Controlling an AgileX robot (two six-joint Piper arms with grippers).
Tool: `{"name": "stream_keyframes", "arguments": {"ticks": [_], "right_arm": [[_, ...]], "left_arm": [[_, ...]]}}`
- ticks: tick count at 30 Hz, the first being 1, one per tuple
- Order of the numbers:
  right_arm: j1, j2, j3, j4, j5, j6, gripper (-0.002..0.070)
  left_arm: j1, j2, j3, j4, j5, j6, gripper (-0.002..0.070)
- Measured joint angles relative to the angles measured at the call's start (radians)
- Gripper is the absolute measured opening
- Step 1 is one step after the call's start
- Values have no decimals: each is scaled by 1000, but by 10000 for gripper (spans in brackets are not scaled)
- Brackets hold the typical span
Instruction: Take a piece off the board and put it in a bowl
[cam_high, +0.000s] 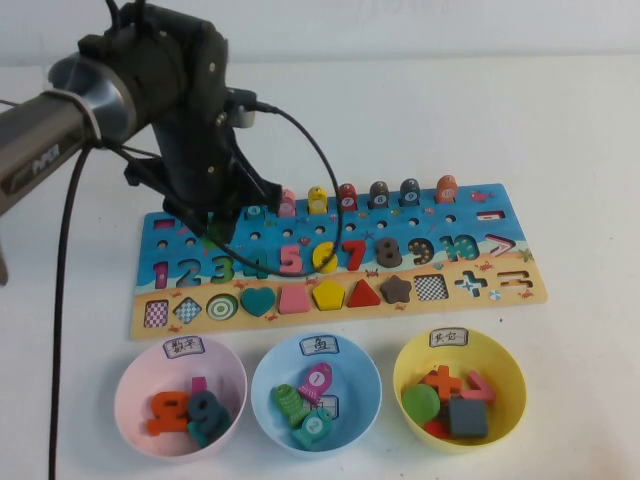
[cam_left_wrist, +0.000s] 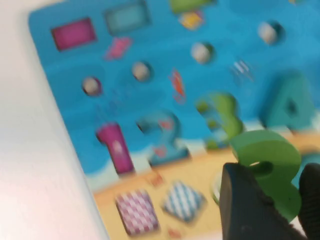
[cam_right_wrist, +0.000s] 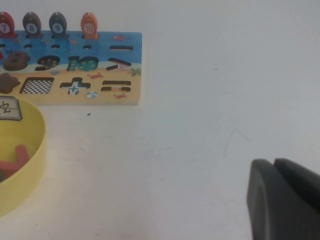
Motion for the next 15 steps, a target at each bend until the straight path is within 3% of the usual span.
{"name": "stream_keyframes", "arguments": {"ticks": [8,15], "right_arm": [[0,0,0,0,0,0,-17],[0,0,0,2,0,0,-17]], "left_arm": [[-172,-208,190,24,-8,16,190],[-241,-343,332,12,-10,33,190]]}}
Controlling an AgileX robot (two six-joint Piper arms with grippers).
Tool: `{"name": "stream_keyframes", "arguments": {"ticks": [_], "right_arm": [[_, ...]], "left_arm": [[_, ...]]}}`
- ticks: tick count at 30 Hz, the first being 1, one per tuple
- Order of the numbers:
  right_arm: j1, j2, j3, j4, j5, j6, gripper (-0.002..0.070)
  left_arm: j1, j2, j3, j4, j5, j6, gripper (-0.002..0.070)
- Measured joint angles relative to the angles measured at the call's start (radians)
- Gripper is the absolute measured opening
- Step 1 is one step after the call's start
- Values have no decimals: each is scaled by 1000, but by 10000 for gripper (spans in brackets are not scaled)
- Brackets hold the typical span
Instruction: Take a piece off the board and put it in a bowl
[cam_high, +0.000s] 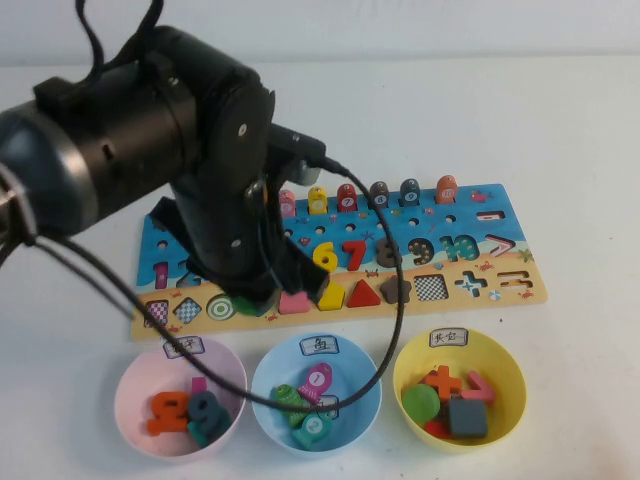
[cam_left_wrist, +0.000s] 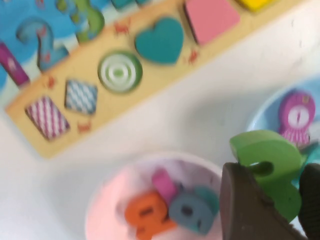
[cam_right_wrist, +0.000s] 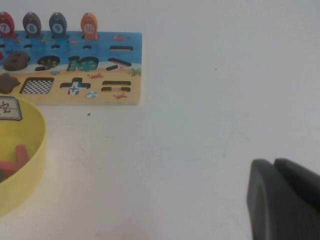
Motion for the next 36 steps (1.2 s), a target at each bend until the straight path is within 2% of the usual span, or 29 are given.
{"name": "stream_keyframes", "arguments": {"ticks": [12,19,24,30,36], "right_arm": [[0,0,0,0,0,0,-17],[0,0,0,0,0,0,-17],[0,0,0,0,0,0,-17],[0,0,0,0,0,0,-17],[0,0,0,0,0,0,-17]], "left_arm": [[-5,-221,366,5,-83,-111,189],[-1,-372,544,1,-231,-166,189],[-1,-417,677,4,-405,-211,189],[-1,-422,749,10,-541,-238,189],[-1,-422,764,119,-559,-355,189]]}}
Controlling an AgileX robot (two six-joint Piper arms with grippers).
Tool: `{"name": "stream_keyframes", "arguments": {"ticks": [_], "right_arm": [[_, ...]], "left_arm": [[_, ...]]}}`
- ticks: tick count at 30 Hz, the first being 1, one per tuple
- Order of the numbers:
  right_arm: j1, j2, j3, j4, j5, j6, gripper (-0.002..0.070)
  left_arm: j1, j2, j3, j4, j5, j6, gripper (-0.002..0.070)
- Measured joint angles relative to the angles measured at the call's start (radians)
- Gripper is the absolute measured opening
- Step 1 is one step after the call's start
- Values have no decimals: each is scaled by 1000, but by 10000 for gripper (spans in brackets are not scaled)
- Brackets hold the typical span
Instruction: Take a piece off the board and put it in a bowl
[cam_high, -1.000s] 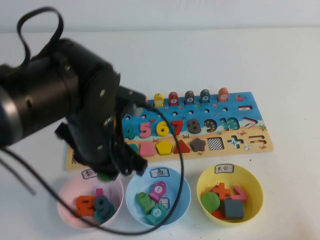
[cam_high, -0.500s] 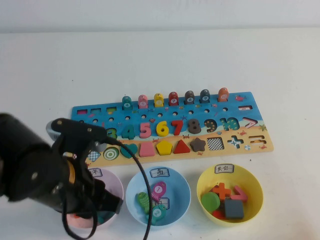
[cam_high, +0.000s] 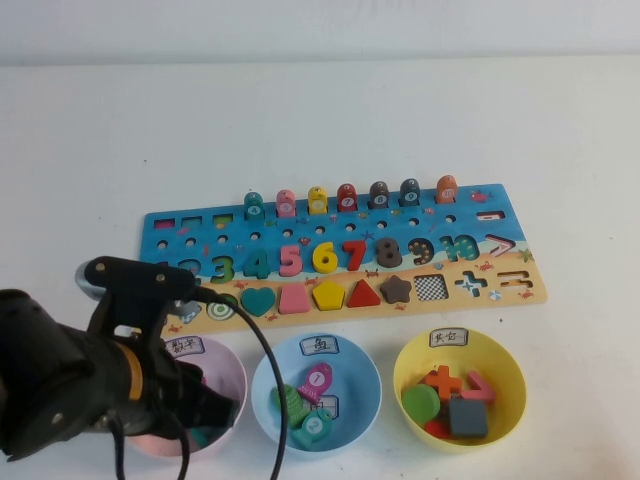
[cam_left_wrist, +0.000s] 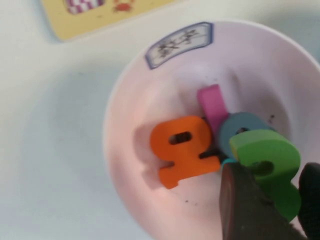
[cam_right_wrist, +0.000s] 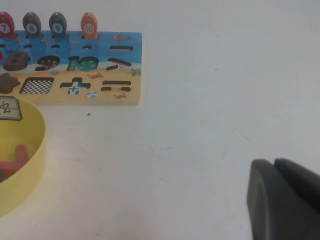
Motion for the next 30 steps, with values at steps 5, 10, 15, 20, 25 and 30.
{"name": "stream_keyframes", "arguments": {"ticks": [5,10,15,20,25,30], "right_arm": [[0,0,0,0,0,0,-17],[0,0,0,0,0,0,-17],[0,0,0,0,0,0,-17],[0,0,0,0,0,0,-17],[0,0,0,0,0,0,-17],[0,0,0,0,0,0,-17]], "left_arm": [[0,0,0,36,23,-49,189],[0,13,0,26,27,-94,189],[0,42,0,24,22,-134,189],[0,81,0,4,18,-154,189],[0,121,0,-3,18,-194,189],[0,123,0,-5,20,-192,189]]}}
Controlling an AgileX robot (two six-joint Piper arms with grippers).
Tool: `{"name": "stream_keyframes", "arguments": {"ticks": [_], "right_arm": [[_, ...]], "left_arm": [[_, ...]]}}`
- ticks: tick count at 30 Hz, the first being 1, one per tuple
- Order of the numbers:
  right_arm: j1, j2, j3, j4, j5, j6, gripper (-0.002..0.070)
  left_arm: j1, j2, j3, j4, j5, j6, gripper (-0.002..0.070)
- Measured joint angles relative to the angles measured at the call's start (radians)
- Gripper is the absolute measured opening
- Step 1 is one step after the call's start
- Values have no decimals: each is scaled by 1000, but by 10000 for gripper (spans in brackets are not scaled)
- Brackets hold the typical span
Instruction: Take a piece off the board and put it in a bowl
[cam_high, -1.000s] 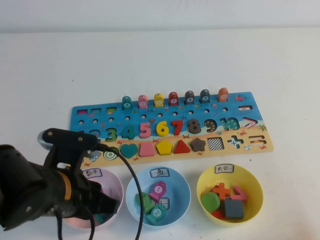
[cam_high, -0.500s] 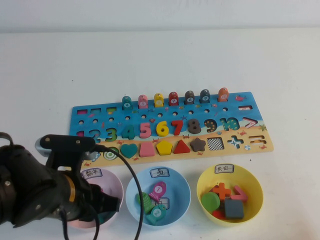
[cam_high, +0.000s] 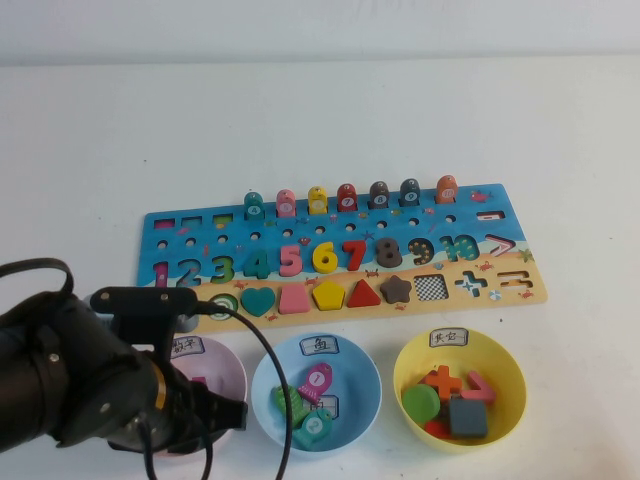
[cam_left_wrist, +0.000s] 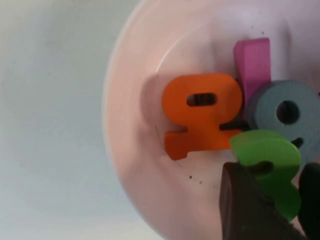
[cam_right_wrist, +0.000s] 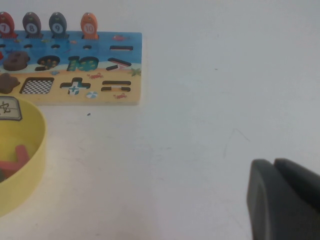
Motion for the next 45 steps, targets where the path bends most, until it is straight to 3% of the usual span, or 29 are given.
{"name": "stream_keyframes", "arguments": {"ticks": [8,15,21,25,29,31,38,45], "right_arm": [[0,0,0,0,0,0,-17],[0,0,0,2,0,0,-17],[0,0,0,2,0,0,-17],[0,0,0,2,0,0,-17],[0,0,0,3,0,0,-17],[0,0,0,3,0,0,-17],[0,0,0,3,0,0,-17],[0,0,0,3,0,0,-17]], "left_arm": [[0,0,-20,-5,6,8,208],[0,0,-32,-13,35,6,381],[0,0,-114,-13,164,51,407],[0,-32,-155,-15,187,81,302],[0,-114,-157,-15,187,86,92],[0,-192,-157,-15,187,87,37],[0,-482,-104,-15,110,131,0],[0,-760,89,-15,-17,136,-1]]}}
